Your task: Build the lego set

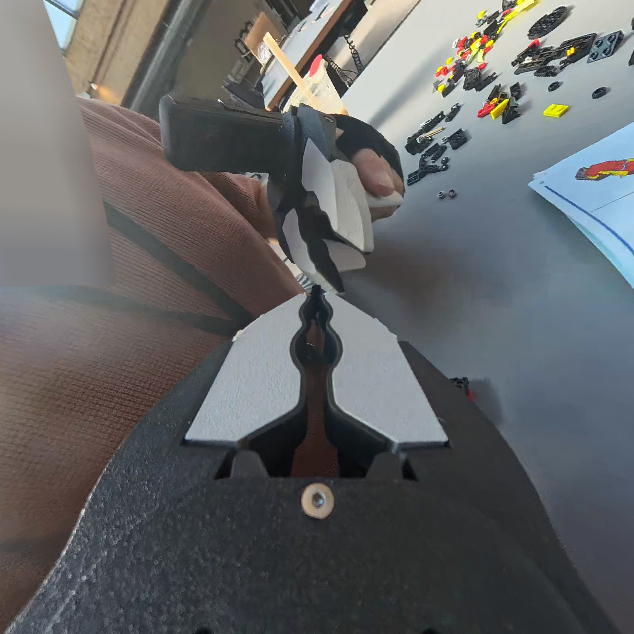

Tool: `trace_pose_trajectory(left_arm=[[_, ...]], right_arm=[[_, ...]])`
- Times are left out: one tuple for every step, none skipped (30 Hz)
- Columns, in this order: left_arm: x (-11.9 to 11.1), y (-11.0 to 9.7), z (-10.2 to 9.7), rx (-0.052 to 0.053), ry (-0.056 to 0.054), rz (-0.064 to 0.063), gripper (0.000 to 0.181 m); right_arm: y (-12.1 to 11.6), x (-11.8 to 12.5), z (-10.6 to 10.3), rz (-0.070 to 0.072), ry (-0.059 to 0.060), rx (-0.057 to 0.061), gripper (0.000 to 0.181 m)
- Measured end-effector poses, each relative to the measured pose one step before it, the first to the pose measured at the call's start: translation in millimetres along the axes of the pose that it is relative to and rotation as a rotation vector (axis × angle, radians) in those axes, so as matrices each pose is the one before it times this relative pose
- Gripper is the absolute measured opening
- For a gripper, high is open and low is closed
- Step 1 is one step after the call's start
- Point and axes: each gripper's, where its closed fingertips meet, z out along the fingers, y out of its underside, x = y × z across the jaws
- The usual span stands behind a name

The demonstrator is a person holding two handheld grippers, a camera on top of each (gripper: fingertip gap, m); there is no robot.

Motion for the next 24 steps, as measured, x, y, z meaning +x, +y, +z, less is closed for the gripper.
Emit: trace_pose_trajectory(left_arm=[[5.13, -11.16, 6.59, 0.0674, 0.0610, 0.0166, 0.028], [2.73, -9.11, 5.66, 0.0502, 0.0456, -0.0004, 0.028], [-0.72, -5.98, 4.97, 0.0281, 0.0197, -0.0046, 0.027], [-1.27, -1.88, 4.79, 0.0028, 0.0119, 0.0048, 0.027], [-0.56, 0.28, 4.52, -0.0106, 0.0113, 0.0135, 0.025], [0.27, 0.19, 4.05, -0.0063, 0.0098, 0.0161, 0.023], [1.53, 0.40, 3.82, -0.0058, 0.0148, 0.0096, 0.019], [1.64, 0.22, 3.11, -0.0047, 0.0150, 0.0002, 0.017], [1.64, 0.05, 1.62, -0.0017, 0.0141, -0.0010, 0.016], [0.18, 0.65, 0.63, -0.0038, 0.0023, -0.0024, 0.014], [-0.10, 0.72, 0.19, -0.0041, -0.0017, -0.0037, 0.011], [1.42, 1.33, 0.31, -0.0045, 0.0068, -0.0070, 0.009], [0.67, 2.54, 0.44, -0.0088, 0.0004, -0.0137, 0.009], [-0.21, 3.32, 0.23, -0.0112, -0.0073, -0.0188, 0.008], [1.10, 3.25, 0.45, -0.0100, -0.0008, -0.0203, 0.008], [1.45, 2.27, 0.06, -0.0027, -0.0027, -0.0168, 0.008], [1.02, 2.86, -0.37, -0.0065, -0.0046, -0.0163, 0.008], [0.54, 4.06, -0.33, -0.0125, -0.0033, -0.0221, 0.008], [0.96, 3.68, -0.24, -0.0074, 0.0058, -0.0373, 0.008], [1.02, 2.01, -0.42, 0.0079, 0.0150, -0.0551, 0.008], [-0.29, 1.36, -0.49, 0.0143, 0.0128, -0.0606, 0.008], [-2.40, 1.70, -0.75, 0.0083, 0.0017, -0.0501, 0.008], [-2.81, 1.25, -0.58, 0.0048, -0.0041, -0.0277, 0.008], [-0.59, -0.19, -0.36, 0.0068, 0.0064, -0.0087, 0.008]], right_arm=[[-0.71, -2.09, -5.37, 0.0177, -0.0415, 0.0085, 0.004], [0.12, -1.78, -5.33, 0.0180, -0.0393, 0.0019, 0.004], [-0.39, 0.75, -4.57, 0.0158, -0.0171, 0.0056, 0.003], [1.21, 1.33, -3.51, 0.0115, -0.0069, -0.0058, 0.004], [2.35, -0.66, -2.04, 0.0040, -0.0138, -0.0121, 0.004], [2.05, -0.20, -1.00, 0.0023, -0.0072, -0.0090, 0.003], [1.50, -0.29, -0.09, 0.0040, -0.0068, -0.0056, 0.004], [2.32, -0.73, 0.29, 0.0037, -0.0092, -0.0107, 0.004], [2.78, -0.17, -0.55, -0.0012, -0.0054, -0.0100, 0.004], [0.41, 0.66, -1.57, 0.0036, 0.0021, 0.0095, 0.004], [-0.24, 1.20, -1.50, 0.0049, 0.0050, 0.0165, 0.005], [0.01, 3.18, -1.59, 0.0037, 0.0204, 0.0155, 0.015], [0.52, 7.69, -2.56, -0.0061, 0.0568, 0.0126, 0.023], [1.50, 9.19, -2.78, -0.0265, 0.0764, 0.0106, 0.024], [1.28, 4.72, -1.93, -0.0366, 0.0540, 0.0152, 0.025], [2.03, -0.97, -0.82, -0.0265, 0.0158, 0.0117, 0.024], [2.29, 1.10, -0.57, -0.0234, 0.0306, 0.0037, 0.024], [1.22, 3.21, -1.09, -0.0434, 0.0523, 0.0085, 0.024], [0.79, 2.97, -1.32, -0.0649, 0.0589, 0.0087, 0.023], [0.87, 1.01, -0.94, -0.0757, 0.0521, 0.0057, 0.021], [-0.32, 0.10, -0.07, -0.0757, 0.0503, 0.0087, 0.018], [-1.39, -1.63, 0.30, -0.0791, 0.0416, 0.0113, 0.016], [-0.41, -1.16, 1.07, -0.0768, 0.0427, 0.0031, 0.013], [1.49, -1.00, 2.06, -0.0640, 0.0331, -0.0136, 0.013]])
